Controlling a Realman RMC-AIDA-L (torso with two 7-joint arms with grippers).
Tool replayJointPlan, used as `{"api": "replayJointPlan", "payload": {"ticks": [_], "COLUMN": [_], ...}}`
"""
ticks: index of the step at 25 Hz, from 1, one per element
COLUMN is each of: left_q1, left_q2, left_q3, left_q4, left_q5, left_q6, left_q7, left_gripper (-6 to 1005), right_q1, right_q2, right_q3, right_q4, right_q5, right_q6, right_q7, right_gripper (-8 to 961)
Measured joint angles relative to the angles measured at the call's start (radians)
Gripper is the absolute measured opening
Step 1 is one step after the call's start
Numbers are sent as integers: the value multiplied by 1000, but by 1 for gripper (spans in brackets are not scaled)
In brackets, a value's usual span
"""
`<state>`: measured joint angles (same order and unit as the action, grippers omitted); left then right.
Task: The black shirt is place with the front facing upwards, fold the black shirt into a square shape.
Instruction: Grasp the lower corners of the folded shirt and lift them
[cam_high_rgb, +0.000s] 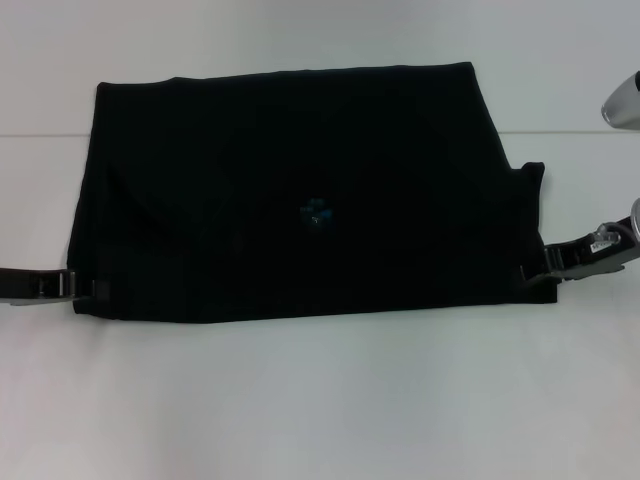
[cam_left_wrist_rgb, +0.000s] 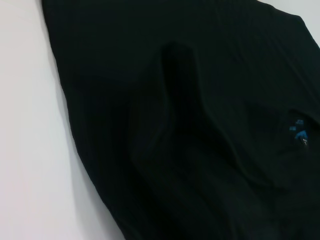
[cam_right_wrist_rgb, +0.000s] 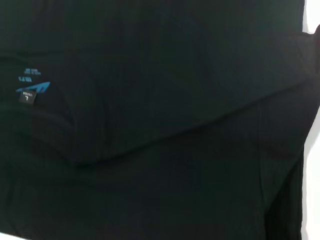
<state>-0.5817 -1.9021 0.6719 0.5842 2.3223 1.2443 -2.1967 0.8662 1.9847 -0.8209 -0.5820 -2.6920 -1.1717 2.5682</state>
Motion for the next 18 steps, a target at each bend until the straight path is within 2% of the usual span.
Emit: {"api": "replayJointPlan", "payload": {"ticks": [9, 14, 18], "left_q1": [-1, -4, -11], "left_q2": [0, 5, 16], "left_q3": [-6, -11, -8], "left_q4": [-1, -4, -5], "left_q5": [-1, 4, 7], "left_q6": [10, 29, 82], "left_q7": [0, 0, 0], "left_gripper": [57, 60, 62], "right_q1": [1, 5, 7], "right_q2": [2, 0, -10], "right_q3": [-4, -4, -3], "right_q4": [-1, -1, -13], "right_q5": [0, 0, 5], "right_q6": [1, -9, -50], "right_q7": [0, -6, -25], "right_gripper": [187, 112, 51]}}
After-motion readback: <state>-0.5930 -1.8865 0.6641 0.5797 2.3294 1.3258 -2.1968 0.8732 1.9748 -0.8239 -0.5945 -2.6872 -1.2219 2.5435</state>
